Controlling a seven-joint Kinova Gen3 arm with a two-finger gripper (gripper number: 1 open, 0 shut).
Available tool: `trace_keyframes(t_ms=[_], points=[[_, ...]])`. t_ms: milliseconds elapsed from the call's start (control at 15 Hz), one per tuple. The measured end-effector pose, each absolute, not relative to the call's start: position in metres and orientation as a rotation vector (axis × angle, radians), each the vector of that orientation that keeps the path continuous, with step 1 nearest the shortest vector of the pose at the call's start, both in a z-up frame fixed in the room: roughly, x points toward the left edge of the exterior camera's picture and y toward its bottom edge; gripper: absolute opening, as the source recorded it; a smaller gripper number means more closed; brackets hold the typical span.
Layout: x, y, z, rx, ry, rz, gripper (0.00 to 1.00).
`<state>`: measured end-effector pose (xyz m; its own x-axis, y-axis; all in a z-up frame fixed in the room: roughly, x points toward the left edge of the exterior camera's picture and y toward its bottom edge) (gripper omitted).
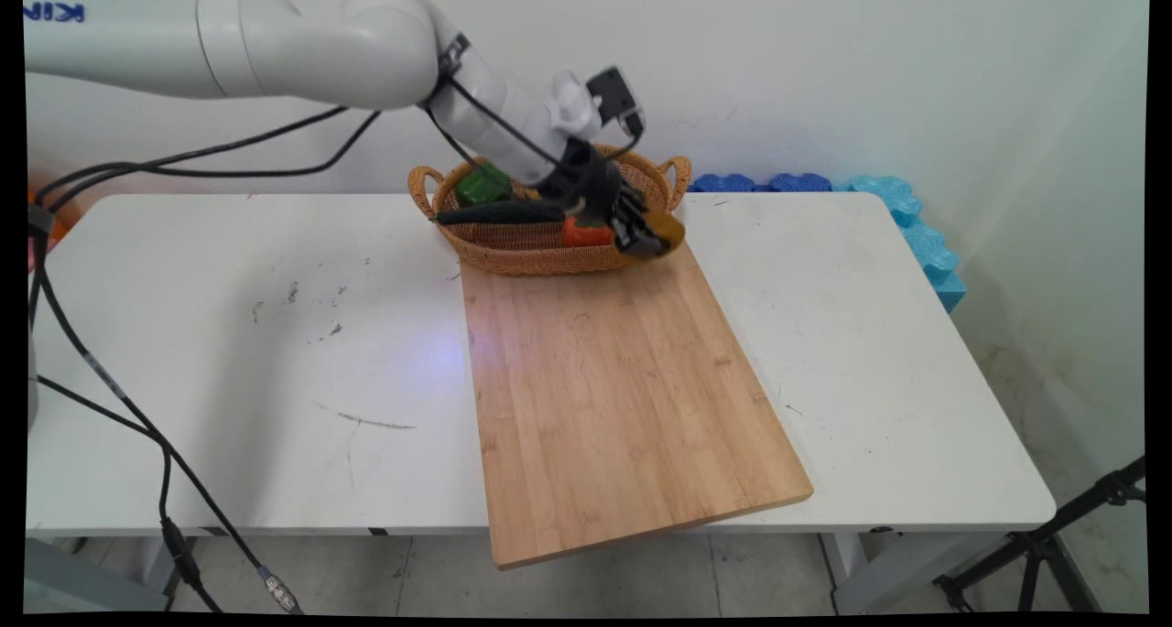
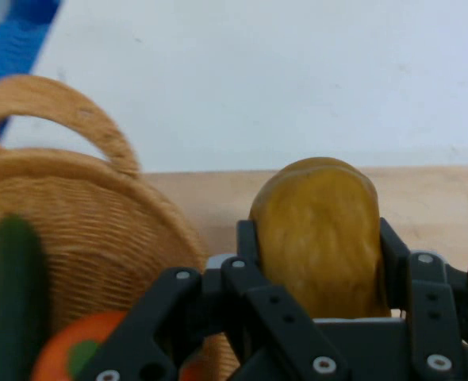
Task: Place the picked object in the vegetable basket
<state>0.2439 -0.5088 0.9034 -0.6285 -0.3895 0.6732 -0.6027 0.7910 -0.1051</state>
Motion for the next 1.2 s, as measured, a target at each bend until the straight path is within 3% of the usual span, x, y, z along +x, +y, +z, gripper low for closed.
trace_keyframes(t_ms=[533, 1200], points=[[0.284, -0.558, 0.931, 0.807, -2.247, 0.555, 0.0], [0.323, -0.612, 0.915, 0.826, -2.23, 0.668, 0.0]])
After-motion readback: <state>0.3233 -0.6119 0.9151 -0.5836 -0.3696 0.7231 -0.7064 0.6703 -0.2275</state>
